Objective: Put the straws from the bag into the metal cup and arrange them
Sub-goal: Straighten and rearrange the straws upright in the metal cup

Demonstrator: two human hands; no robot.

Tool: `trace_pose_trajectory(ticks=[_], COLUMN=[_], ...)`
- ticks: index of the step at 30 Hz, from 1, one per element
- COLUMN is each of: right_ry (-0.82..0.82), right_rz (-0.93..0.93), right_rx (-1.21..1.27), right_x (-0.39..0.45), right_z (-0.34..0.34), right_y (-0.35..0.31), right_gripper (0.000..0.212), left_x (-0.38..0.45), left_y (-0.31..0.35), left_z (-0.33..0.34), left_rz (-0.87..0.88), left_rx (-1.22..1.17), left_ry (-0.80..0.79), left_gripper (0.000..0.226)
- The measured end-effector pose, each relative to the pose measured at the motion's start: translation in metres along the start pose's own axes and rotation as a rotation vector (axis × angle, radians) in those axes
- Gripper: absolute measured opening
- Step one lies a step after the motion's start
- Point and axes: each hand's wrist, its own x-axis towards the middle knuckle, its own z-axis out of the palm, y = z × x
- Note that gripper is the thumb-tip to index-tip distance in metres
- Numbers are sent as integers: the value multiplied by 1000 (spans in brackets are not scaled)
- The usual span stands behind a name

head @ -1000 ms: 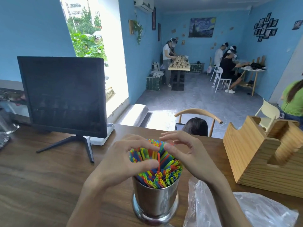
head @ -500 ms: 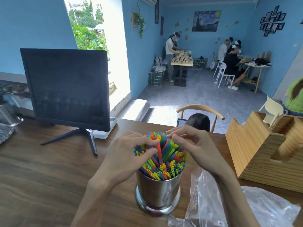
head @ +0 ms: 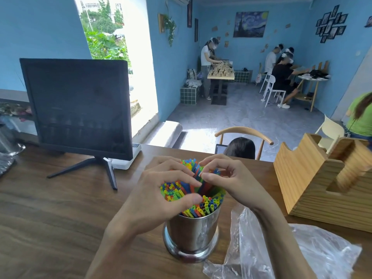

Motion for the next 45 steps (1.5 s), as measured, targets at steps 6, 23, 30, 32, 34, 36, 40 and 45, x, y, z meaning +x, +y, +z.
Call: trace_pose_trajectory(ticks=[6, 23, 30, 32, 34, 36, 40, 45], right_ry=[-85, -27, -294, -272, -181, -36, 269, 225], right_rz=[-30, -4, -56, -66, -64, -69, -57, -79], right_rx=[62, 74, -54, -63, 15, 87, 138, 63], right_x=[-1, 2, -10, -10, -8, -4, 3, -6], right_z=[-1, 8, 10, 11, 14, 17, 21, 28], right_y=[3, 5, -10, -8, -6, -5, 1, -8], right_gripper=[15, 23, 97, 110, 103, 86, 49, 43], left_x=[3, -5, -12, -10, -6, -4, -4, -8], left_y=[-8, -23, -43, -42, -39, -35, -29, -14], left_z=[0, 0, -8, -5, -3, -1, 4, 30], left_rz=[-44, -151, -149, -189, -211, -224, -230, -176], left_rx=[13, -415, -643, -594, -568, -496, -334, -110], left_ry=[-43, 93, -276, -245, -207, -140, -13, 246], left_gripper=[15, 23, 59, 52, 45, 37, 27, 24])
